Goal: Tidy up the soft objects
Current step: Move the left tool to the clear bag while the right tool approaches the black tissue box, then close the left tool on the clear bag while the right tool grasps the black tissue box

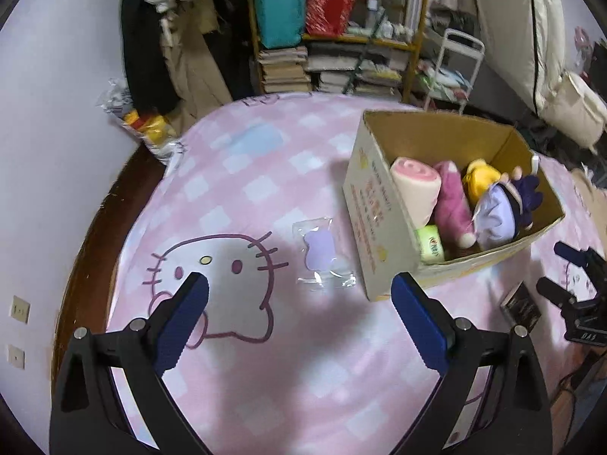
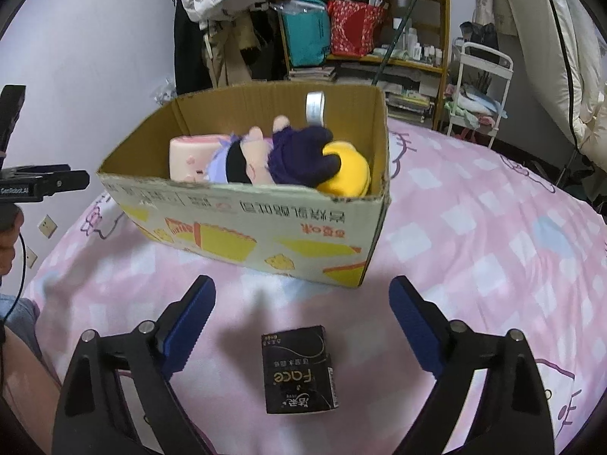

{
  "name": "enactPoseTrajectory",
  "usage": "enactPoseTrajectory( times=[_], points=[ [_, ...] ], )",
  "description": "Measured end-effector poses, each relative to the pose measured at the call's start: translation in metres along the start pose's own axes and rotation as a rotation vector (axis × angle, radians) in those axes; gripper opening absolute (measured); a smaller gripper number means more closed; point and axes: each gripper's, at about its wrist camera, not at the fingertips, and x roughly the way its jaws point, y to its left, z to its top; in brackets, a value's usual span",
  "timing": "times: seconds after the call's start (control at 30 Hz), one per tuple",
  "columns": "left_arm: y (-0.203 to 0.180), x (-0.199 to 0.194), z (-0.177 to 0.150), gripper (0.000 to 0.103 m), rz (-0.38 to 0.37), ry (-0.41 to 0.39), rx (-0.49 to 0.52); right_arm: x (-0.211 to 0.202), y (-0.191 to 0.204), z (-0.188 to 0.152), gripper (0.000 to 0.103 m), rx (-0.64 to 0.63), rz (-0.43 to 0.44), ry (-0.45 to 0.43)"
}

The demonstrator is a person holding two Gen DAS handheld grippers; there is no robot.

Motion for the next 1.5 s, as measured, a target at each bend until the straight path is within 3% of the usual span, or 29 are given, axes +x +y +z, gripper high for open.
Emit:
enactPoseTrajectory(
  times=[0.2, 0.3, 0.8, 1.13, 1.4, 1.5],
  points=[
    [0.008, 0.032, -0.005, 0.096, -0.049, -0.008, 0.045, 0.013, -0.001, -0.004, 0.088, 0.001, 0.006, 0.049],
    [0.009, 0.047, -0.008, 0.096, -0.072, 0.002, 0.065, 0.019, 0.001, -0.005, 0.079, -0.008, 0.013, 0.068],
    [0.011, 0.094, -0.011, 0.096, -0.15, 0.031, 0.058, 0.053, 0.001, -0.014, 0.078, -0.013, 0.027, 0.189],
    [0.006, 0.118, -0.008, 0.096, -0.113, 0.079, 0.059, 0.063, 0.003, -0.012, 0.078, -0.017, 0.033, 0.207],
    [0.0, 0.121, -0.01, 0.096, -0.082, 0.042, 0.077, 0.063, 0.002, -0.009, 0.078, -0.026, 0.026, 0.213],
    [-0.003, 0.118, -0.011, 0.086, -0.097, 0.016, 0.099, 0.066, 0.007, -0.011, 0.068, -0.033, 0.011, 0.222]
  ],
)
